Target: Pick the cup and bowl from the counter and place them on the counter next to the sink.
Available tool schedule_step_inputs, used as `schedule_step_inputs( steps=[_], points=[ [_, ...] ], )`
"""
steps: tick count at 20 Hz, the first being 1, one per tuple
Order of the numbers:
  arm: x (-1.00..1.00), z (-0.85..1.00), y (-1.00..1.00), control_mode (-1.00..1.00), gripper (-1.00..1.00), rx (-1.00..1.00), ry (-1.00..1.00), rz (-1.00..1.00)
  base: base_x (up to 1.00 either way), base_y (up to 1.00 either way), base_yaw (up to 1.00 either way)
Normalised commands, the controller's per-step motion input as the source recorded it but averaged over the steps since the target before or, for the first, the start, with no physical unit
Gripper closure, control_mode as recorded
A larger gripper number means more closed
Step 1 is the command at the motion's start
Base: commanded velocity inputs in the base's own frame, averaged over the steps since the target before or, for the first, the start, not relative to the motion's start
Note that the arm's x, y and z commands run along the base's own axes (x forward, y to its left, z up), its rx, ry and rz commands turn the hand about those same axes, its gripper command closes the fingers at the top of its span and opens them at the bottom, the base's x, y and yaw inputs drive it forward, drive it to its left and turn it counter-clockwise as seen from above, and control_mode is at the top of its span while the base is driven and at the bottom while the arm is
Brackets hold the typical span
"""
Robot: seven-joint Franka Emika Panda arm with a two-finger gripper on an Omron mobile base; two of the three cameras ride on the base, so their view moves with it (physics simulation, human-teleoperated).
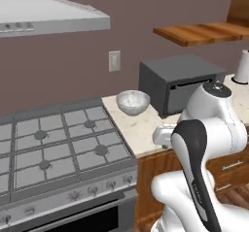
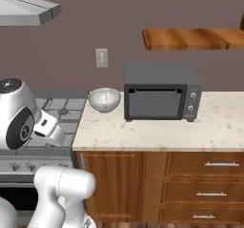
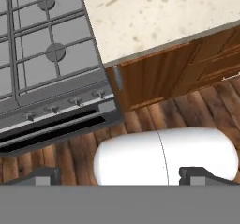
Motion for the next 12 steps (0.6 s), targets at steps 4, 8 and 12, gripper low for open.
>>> schedule_step_inputs(
  steps=[4, 8, 12],
  points=[
    [0.00, 0.00, 0.00, 1.00, -1.00, 0.00, 0.00, 0.00, 0.95, -0.09, 0.48],
    [0.00, 0.00, 0.00, 1.00, -1.00, 0.00, 0.00, 0.00, 0.45, -0.46, 0.34],
    [0.00, 0.00, 0.00, 1.00, -1.00, 0.00, 0.00, 0.00, 0.34, -0.58, 0.14]
  ],
)
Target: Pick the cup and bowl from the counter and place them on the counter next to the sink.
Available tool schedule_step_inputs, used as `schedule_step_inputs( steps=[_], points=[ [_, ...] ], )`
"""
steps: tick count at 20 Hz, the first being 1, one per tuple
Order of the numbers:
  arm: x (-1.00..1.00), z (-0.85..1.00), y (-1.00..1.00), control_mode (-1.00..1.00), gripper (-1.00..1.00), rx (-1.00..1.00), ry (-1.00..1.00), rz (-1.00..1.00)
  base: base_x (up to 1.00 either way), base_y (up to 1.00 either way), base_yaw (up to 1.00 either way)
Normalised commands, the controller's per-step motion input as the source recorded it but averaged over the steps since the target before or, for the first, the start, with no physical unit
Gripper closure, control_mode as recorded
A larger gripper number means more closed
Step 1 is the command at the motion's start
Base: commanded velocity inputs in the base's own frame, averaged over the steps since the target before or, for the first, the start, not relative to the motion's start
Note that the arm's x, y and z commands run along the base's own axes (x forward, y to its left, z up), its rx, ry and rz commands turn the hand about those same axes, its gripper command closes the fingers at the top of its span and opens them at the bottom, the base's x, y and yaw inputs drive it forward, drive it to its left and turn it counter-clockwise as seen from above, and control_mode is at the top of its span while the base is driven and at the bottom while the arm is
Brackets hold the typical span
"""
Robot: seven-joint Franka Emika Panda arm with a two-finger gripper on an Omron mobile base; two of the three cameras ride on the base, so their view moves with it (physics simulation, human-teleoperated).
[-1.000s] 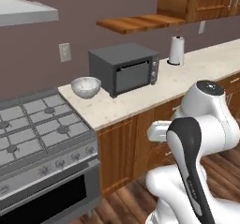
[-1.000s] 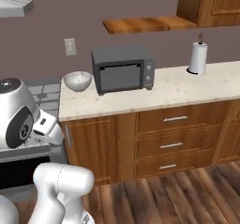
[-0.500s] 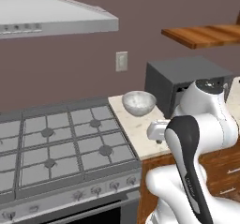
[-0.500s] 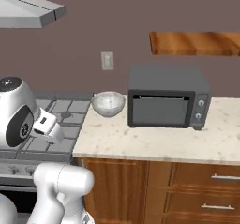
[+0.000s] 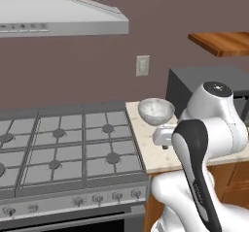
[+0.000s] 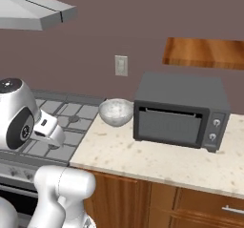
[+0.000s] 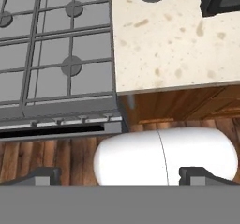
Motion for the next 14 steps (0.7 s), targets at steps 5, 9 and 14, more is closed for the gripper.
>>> schedule_step_inputs(
  steps=[5, 9, 14],
  points=[
    [0.00, 0.00, 0.00, 1.00, -1.00, 0.00, 0.00, 0.00, 0.16, -0.27, 0.01],
    [0.00, 0.00, 0.00, 1.00, -1.00, 0.00, 0.00, 0.00, -0.02, 0.00, 0.00],
    [0.00, 0.00, 0.00, 1.00, -1.00, 0.00, 0.00, 0.00, 0.00, 0.00, 0.00]
  ],
)
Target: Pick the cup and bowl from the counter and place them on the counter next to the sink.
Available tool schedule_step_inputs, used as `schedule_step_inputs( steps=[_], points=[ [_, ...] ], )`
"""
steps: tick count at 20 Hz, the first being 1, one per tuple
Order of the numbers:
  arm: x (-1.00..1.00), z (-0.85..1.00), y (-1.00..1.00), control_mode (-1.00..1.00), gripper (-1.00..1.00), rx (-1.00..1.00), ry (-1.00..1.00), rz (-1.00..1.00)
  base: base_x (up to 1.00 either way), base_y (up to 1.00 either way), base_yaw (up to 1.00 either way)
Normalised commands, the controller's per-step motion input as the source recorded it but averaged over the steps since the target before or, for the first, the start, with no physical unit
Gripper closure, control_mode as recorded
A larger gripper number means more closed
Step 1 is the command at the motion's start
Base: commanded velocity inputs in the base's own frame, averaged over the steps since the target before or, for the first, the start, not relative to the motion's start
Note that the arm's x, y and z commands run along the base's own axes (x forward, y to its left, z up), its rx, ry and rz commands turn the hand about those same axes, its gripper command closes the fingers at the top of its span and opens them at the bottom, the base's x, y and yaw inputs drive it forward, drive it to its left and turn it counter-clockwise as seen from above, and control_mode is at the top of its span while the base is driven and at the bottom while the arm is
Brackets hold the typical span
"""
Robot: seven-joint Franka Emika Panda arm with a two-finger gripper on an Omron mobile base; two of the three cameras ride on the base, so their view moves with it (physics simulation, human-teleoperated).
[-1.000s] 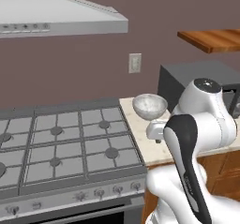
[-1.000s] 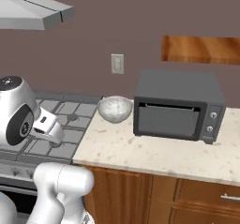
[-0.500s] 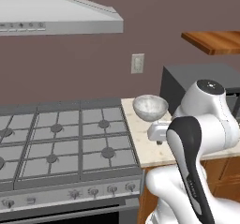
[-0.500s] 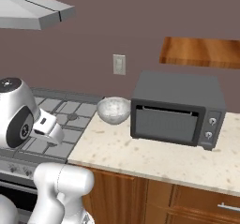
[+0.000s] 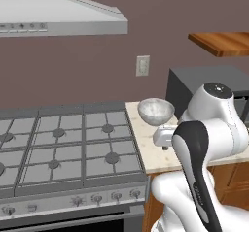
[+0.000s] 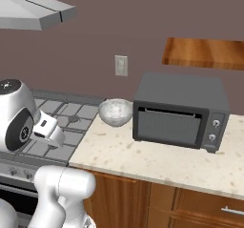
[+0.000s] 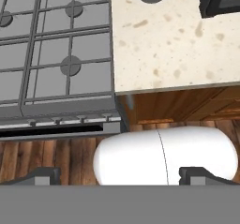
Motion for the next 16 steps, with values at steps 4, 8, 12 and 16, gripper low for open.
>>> schedule_step_inputs(
  steps=[4, 8, 12, 16],
  points=[
    [0.00, 0.00, 0.00, -1.00, -1.00, 0.00, 0.00, 0.00, 0.00, 0.00, 0.00],
    [0.00, 0.00, 0.00, -1.00, -1.00, 0.00, 0.00, 0.00, 0.00, 0.00, 0.00],
    [0.45, 0.00, -0.02, -1.00, -1.00, 0.00, 0.00, 0.03, 0.00, 0.00, 0.00],
    [0.72, 0.00, -0.15, -1.00, -1.00, 0.00, 0.00, 0.11, 0.00, 0.00, 0.00]
  ],
)
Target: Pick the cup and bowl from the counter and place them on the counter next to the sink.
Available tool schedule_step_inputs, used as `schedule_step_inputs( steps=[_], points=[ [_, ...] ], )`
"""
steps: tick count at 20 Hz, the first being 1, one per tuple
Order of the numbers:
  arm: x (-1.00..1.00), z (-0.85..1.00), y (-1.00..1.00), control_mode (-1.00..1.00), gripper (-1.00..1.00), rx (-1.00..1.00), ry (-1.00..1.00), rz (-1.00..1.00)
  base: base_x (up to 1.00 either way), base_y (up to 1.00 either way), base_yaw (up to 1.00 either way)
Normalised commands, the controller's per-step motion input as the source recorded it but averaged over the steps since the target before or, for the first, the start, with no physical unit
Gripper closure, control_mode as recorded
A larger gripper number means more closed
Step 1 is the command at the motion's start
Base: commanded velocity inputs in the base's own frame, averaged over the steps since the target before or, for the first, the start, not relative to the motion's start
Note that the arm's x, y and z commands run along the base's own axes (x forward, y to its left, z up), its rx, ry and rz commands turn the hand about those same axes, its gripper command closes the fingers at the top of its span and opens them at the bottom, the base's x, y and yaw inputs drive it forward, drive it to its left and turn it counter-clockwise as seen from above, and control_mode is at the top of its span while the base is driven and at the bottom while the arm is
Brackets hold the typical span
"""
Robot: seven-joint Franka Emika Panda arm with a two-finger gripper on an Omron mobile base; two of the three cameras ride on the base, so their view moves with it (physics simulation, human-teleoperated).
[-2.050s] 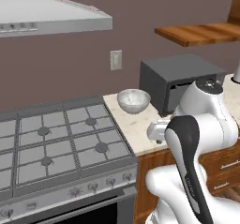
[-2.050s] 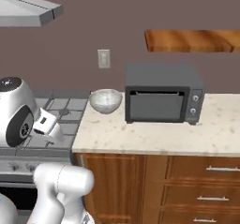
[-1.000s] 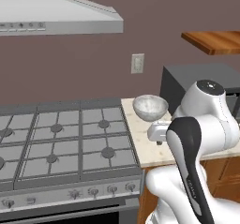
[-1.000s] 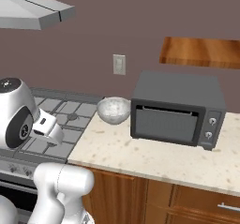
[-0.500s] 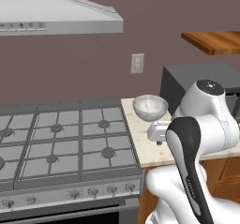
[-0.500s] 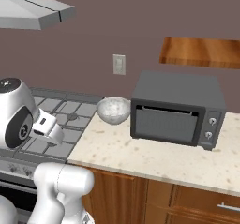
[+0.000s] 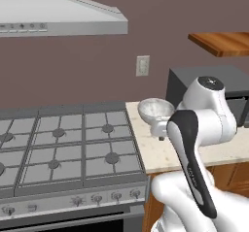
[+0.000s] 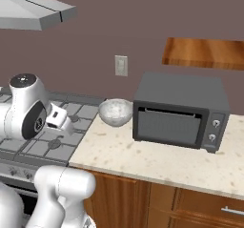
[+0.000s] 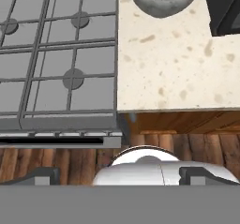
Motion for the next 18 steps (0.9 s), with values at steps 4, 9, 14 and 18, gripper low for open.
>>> schedule_step_inputs(
  steps=[4, 9, 14, 18],
  points=[
    [0.92, 0.00, -0.24, -1.00, -1.00, -0.02, 0.00, 0.16, 0.00, 0.00, 0.00],
    [0.91, 0.06, -0.14, -1.00, -1.00, -0.09, 0.00, 0.10, 0.00, 0.00, 0.00],
    [0.72, 0.10, 0.00, -1.00, -1.00, -0.13, 0.00, 0.05, 0.00, 0.00, 0.00],
    [0.73, 0.01, 0.00, -1.00, -1.00, -0.13, 0.02, 0.00, 0.00, 0.00, 0.00]
  ],
)
